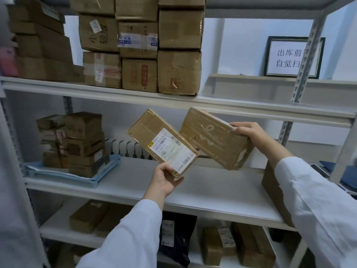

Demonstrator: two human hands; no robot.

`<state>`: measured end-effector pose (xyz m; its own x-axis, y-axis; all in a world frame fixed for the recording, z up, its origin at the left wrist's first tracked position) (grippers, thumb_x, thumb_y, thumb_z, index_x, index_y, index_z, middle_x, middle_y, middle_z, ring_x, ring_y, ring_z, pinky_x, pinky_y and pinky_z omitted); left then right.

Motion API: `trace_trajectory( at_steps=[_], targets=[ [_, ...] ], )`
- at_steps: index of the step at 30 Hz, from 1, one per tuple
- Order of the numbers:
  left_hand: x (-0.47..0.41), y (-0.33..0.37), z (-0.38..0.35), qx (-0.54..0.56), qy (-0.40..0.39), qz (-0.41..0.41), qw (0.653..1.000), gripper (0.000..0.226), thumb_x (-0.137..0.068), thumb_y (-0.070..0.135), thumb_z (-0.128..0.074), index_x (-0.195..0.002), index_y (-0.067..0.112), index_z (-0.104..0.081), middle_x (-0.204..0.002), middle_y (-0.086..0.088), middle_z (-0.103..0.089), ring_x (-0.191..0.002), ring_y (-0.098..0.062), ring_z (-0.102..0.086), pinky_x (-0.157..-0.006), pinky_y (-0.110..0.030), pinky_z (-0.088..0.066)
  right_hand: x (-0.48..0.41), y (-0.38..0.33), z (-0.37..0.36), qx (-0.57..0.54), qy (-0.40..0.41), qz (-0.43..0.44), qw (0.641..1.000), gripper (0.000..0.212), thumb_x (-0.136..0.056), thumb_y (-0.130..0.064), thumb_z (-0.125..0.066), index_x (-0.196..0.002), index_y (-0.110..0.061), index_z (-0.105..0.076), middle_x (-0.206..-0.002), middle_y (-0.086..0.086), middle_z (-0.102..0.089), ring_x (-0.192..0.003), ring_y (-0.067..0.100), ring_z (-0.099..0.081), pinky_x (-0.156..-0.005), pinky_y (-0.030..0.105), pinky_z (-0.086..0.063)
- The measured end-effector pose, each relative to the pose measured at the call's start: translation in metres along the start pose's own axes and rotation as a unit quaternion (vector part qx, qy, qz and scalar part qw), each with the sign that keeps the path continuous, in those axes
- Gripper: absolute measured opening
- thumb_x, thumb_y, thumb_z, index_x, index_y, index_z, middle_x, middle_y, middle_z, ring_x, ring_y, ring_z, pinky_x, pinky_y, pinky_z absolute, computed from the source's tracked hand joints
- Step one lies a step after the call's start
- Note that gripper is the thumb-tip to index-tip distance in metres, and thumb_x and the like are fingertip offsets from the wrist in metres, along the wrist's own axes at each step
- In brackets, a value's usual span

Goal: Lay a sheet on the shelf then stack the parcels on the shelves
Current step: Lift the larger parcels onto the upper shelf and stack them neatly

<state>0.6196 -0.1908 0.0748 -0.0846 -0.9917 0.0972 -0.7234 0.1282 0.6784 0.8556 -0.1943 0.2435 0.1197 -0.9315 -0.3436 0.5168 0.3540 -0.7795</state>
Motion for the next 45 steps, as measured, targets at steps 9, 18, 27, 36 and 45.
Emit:
trace_trajectory(
  at_steps=[9, 18, 27, 36, 45],
  targets=[
    [0.006, 0.041, -0.021, 0.077, -0.149, -0.066, 0.984, 0.074, -0.033, 0.004, -0.061, -0.107, 0.012, -0.055, -0.096, -0.017, -0.063, -0.094, -0.036, -0.056, -0.091, -0.047, -0.038, -0.001, -0.050, -0.002, -0.143, -0.008, 0.064, 0.988, 0.026, -0.066, -0.035, -0.053, -0.073, -0.023, -0.075, -0.068, -0.002, -0.065, -0.059, 0.014, -0.057, -0.052, 0.025, -0.035],
    [0.019, 0.096, -0.105, 0.061, -0.311, -0.125, 0.940, 0.092, -0.035, 0.012, -0.075, -0.124, 0.016, -0.053, -0.117, -0.016, -0.061, -0.109, -0.037, -0.058, -0.097, -0.060, -0.037, -0.006, -0.052, 0.027, -0.470, 0.134, 0.081, 0.869, 0.031, -0.071, -0.031, -0.046, -0.079, -0.018, -0.073, -0.074, -0.004, -0.071, -0.070, 0.012, -0.067, -0.064, 0.020, -0.050],
    [0.029, 0.130, -0.167, 0.024, -0.354, -0.121, 0.927, 0.067, -0.044, 0.032, -0.078, -0.107, 0.014, -0.066, -0.108, -0.012, -0.062, -0.095, -0.029, -0.054, -0.081, -0.037, -0.046, -0.014, -0.059, 0.033, -0.421, 0.181, -0.147, 0.877, 0.032, -0.088, -0.048, -0.047, -0.077, -0.020, -0.056, -0.073, 0.003, -0.059, -0.066, 0.019, -0.058, -0.054, 0.029, -0.045],
    [0.037, 0.158, -0.196, -0.014, -0.294, -0.184, 0.938, 0.048, -0.073, 0.038, -0.060, -0.115, 0.016, -0.061, -0.108, -0.007, -0.065, -0.097, -0.022, -0.061, -0.078, -0.031, -0.049, -0.044, -0.081, 0.029, -0.406, 0.113, -0.151, 0.894, 0.050, -0.090, -0.059, -0.046, -0.075, -0.013, -0.058, -0.051, 0.007, -0.065, -0.050, 0.024, -0.065, -0.049, 0.031, -0.052],
    [0.042, 0.178, -0.224, -0.054, -0.248, -0.212, 0.944, 0.034, -0.091, 0.043, -0.036, -0.102, 0.023, -0.062, -0.101, -0.004, -0.066, -0.098, -0.020, -0.059, -0.080, -0.032, -0.046, -0.085, -0.052, 0.038, -0.195, 0.143, -0.010, 0.970, 0.036, -0.074, -0.006, -0.078, -0.107, -0.008, -0.063, -0.104, 0.011, -0.068, -0.100, 0.028, -0.066, -0.092, 0.040, -0.052]
  ],
)
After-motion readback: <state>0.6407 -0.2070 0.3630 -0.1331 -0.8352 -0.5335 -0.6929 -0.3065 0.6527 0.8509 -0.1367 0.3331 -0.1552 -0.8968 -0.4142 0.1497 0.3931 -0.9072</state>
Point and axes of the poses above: each hand's wrist, its own x-axis away from the middle knuckle, its own z-axis out of the back of the hand, y = z × x, the point moved 8 cm from there along -x, towards the middle knuckle
